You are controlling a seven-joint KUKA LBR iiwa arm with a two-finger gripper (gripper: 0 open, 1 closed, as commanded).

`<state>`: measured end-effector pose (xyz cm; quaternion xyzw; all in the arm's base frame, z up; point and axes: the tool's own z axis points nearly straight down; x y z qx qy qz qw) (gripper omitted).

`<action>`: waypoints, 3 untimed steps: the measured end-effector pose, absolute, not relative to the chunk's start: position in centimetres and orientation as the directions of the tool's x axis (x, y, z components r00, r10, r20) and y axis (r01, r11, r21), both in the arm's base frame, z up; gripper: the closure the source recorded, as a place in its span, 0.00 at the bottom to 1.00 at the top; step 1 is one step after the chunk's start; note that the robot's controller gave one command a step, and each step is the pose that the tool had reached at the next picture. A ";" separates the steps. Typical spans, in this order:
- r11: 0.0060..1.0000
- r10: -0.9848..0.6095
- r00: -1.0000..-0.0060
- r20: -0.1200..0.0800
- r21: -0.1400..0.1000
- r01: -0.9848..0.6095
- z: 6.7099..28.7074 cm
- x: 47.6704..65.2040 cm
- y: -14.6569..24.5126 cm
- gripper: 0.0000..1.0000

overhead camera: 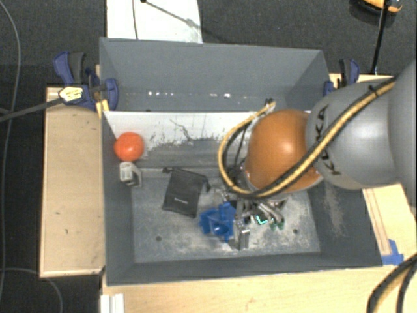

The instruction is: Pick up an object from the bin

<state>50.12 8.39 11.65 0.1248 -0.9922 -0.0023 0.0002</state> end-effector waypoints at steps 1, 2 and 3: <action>1.000 0.011 -1.000 0.005 0.004 0.011 18.4 49.8 7.6 0.00; 0.999 0.045 -0.999 -0.017 0.008 0.045 17.3 50.9 9.2 0.00; 1.000 -0.009 -1.000 -0.004 0.006 -0.009 10.8 50.7 9.5 0.00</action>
Offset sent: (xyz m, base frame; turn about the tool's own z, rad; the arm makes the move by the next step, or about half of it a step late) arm 0.0147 0.0365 -0.0357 0.2897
